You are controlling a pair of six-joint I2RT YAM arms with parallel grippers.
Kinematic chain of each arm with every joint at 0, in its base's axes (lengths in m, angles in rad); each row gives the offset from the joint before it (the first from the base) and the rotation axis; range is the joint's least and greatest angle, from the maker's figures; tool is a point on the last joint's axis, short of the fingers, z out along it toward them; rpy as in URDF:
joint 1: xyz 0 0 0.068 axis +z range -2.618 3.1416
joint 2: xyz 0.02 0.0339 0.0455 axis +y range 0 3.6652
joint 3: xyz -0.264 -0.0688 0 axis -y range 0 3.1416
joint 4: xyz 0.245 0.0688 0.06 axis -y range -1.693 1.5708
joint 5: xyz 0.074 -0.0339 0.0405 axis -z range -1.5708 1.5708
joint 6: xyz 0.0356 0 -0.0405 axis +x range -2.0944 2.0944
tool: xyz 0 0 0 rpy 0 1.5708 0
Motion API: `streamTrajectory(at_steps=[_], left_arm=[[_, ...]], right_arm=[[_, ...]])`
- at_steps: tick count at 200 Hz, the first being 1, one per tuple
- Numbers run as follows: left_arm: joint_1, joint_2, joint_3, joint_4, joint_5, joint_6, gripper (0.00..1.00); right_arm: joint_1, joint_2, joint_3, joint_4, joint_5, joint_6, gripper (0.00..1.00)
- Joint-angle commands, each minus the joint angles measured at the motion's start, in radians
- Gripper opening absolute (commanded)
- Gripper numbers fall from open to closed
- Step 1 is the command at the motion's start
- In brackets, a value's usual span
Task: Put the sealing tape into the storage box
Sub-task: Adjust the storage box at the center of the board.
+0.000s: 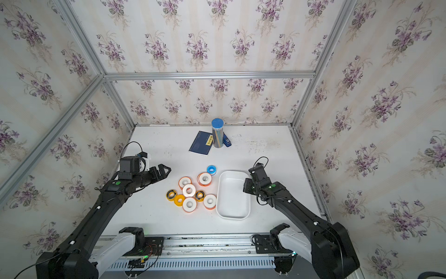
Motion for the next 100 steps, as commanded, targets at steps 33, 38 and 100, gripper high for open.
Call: streamTrajectory(at_steps=[33, 38, 100], left_arm=[[-0.002, -0.027, 0.008, -0.021, -0.052, 0.016, 1.00], [-0.002, -0.029, 0.009, -0.023, -0.056, 0.017, 1.00], [-0.003, -0.025, 0.012, -0.033, -0.071, 0.024, 1.00]], right_arm=[[0.012, 0.085, -0.010, 0.043, 0.016, 0.010, 0.30], [0.013, 0.089, -0.009, 0.048, 0.015, 0.009, 0.26], [0.015, 0.207, 0.061, 0.099, -0.018, -0.023, 0.00]])
